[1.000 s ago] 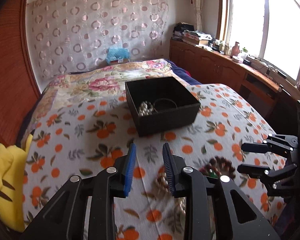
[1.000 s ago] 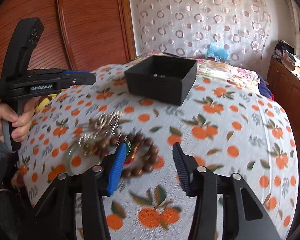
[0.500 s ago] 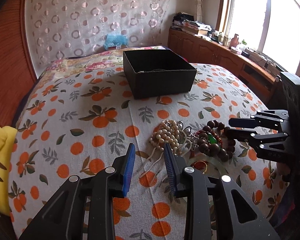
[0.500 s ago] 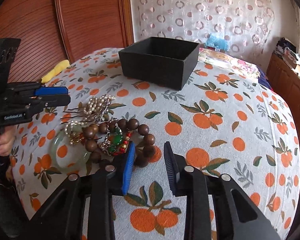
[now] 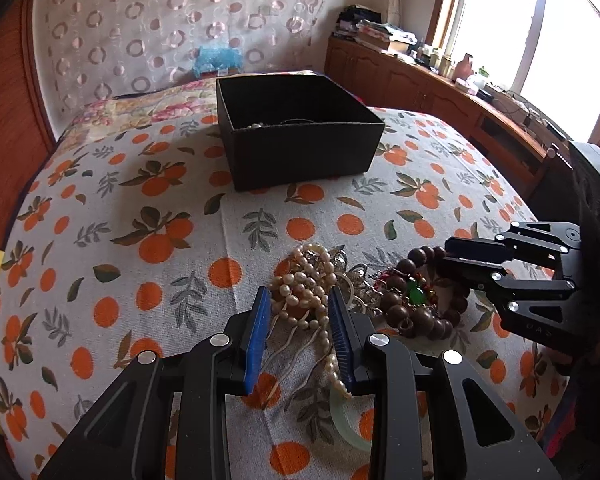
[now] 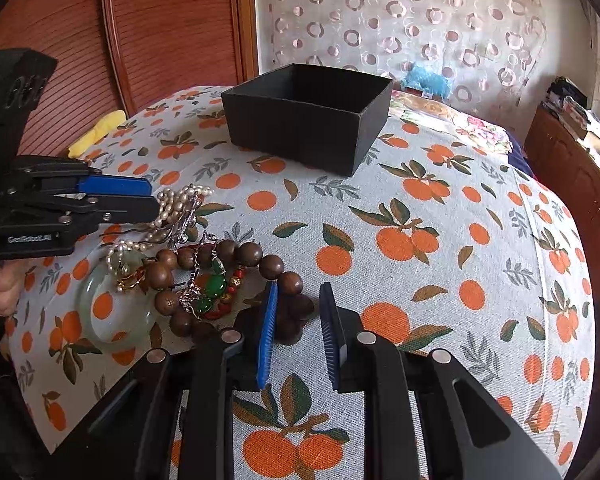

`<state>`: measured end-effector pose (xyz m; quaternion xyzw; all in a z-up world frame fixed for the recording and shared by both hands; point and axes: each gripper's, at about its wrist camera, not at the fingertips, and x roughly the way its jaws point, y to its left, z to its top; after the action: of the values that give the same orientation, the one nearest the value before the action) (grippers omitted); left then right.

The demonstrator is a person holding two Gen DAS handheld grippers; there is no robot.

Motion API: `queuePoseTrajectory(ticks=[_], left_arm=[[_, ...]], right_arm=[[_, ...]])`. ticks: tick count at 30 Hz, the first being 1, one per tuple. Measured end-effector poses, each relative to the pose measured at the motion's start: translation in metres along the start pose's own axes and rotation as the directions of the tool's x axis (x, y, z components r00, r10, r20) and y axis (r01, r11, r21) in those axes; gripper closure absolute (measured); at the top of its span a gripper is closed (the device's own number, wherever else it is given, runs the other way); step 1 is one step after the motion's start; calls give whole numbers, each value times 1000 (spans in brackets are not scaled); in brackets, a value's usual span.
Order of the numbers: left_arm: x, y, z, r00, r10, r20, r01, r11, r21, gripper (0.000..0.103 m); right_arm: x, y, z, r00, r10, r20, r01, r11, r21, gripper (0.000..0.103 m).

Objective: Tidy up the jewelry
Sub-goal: 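Grasp a second pearl necklace from the pile with the left gripper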

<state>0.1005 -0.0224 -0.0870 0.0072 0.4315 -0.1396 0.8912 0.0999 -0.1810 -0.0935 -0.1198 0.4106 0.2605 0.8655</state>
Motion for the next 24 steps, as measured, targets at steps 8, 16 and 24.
queuePoseTrajectory(ticks=[8,16,24], left_arm=[[4,9,3,999,-44,1,44,998,-54,80],[-3,14,1,999,-32,27,33,998,-62,98],[-43,20,3,991,0,131,10,997,-76,98]], right_arm=[[1,1,0,1000,-7,0,7,1000,-3,81],[1,2,0,1000,-13,1,13,1000,-6,82],[1,2,0,1000,-12,1,12,1000,-5,82]])
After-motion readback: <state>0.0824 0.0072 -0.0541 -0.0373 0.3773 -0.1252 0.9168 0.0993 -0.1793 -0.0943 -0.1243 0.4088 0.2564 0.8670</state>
